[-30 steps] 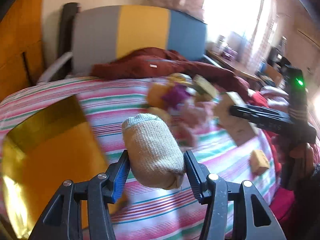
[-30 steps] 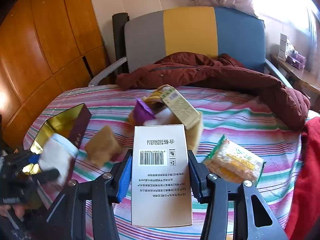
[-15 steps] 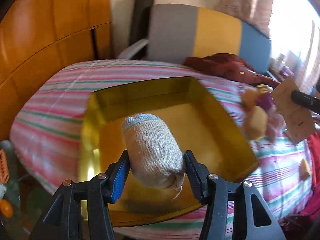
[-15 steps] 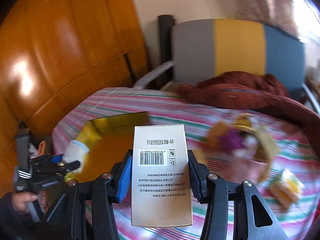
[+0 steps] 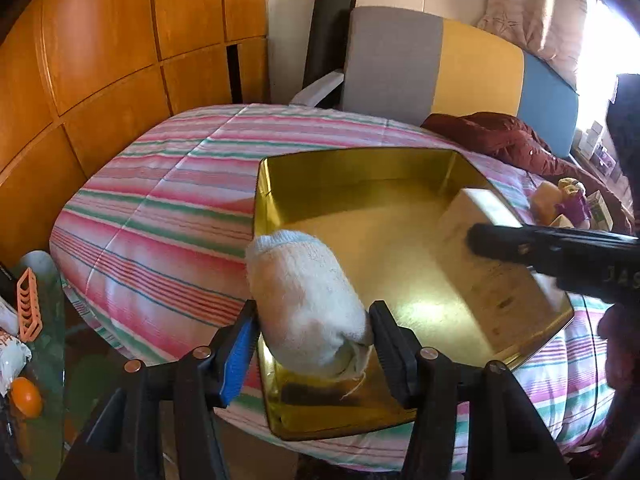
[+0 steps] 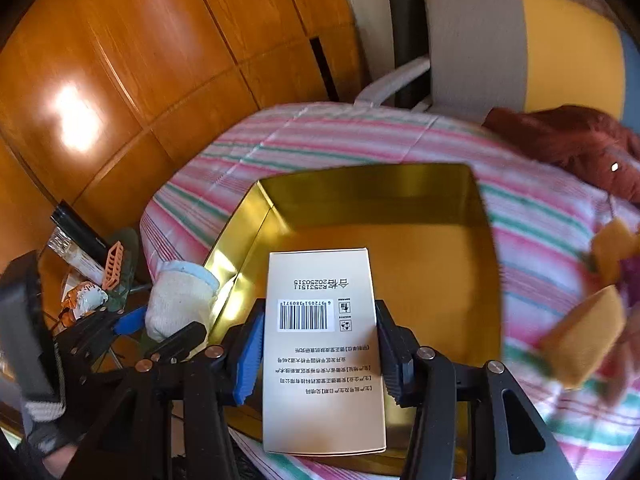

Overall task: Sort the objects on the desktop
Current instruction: 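Carry both items over gold tray and open both tools to drop them, then move both tools back to the pile toward two yellow sponges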

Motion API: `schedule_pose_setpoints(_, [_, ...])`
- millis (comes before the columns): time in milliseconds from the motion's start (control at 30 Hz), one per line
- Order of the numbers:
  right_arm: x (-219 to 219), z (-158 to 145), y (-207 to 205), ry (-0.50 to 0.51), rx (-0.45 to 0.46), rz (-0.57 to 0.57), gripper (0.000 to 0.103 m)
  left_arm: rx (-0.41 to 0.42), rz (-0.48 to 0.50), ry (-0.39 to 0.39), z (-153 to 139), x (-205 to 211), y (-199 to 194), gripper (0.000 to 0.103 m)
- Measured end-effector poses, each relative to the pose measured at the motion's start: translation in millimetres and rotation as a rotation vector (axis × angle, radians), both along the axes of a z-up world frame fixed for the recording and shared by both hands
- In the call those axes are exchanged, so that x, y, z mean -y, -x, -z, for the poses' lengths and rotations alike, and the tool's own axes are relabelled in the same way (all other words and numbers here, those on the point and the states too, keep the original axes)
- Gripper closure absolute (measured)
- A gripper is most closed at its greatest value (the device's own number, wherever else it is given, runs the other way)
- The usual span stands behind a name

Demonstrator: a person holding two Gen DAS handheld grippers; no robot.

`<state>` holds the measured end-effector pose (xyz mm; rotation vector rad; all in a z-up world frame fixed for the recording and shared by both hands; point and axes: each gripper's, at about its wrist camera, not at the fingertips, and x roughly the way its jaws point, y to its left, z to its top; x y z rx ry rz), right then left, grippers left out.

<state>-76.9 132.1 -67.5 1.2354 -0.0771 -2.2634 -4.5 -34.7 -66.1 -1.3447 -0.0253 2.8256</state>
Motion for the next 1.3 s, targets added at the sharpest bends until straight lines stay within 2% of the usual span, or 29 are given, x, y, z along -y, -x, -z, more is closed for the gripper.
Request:
schedule_pose_setpoints(100, [18.3,9.9,2.0,0.009,0.037,-0.021,0.051,-0.002,-0.008,-0.027,-0.4,7.8,-4.5,0.046])
schedule_pose_setpoints(200, [30.0,15.0,0.6,0.058,0.072,-0.052,0.05,-0.021,-0.024,-0.02,-3.7,13.3,-9.5,0.047])
schedule_pose_setpoints(400, [34.9,14.6,-10.4,0.059,0.066,-0.072,0.048,-0.053,-0.06,-0.043,-11.4,27.7,-12.0,0.047])
schedule_pose_setpoints(533, [25.5,10.4,-16.7,0.048,0.041,-0.046,0.041,-0.076,-0.08,-0.075,-22.4,32.7,-12.5,0.047])
schedule_pose_setpoints(767, [-2.9,-5.3,-39.3,0.003,-0.054,0.024,0.029,-0.104,-0.026,-0.085,-37.0,11.9,-9.9,0.046])
schedule_pose_setpoints(1033, [-49.5,-27.5,-58.7,-0.043,-0.159,0.132,0.022,-0.121,0.063,-0.069,-48.6,-24.7,-9.2,0.046])
schedule_pose_setpoints(1300, [-117.9,-33.7,-67.4,-0.077,-0.178,0.279,0.015,-0.124,0.163,-0.054,-54.1,-63.8,-13.6,0.046])
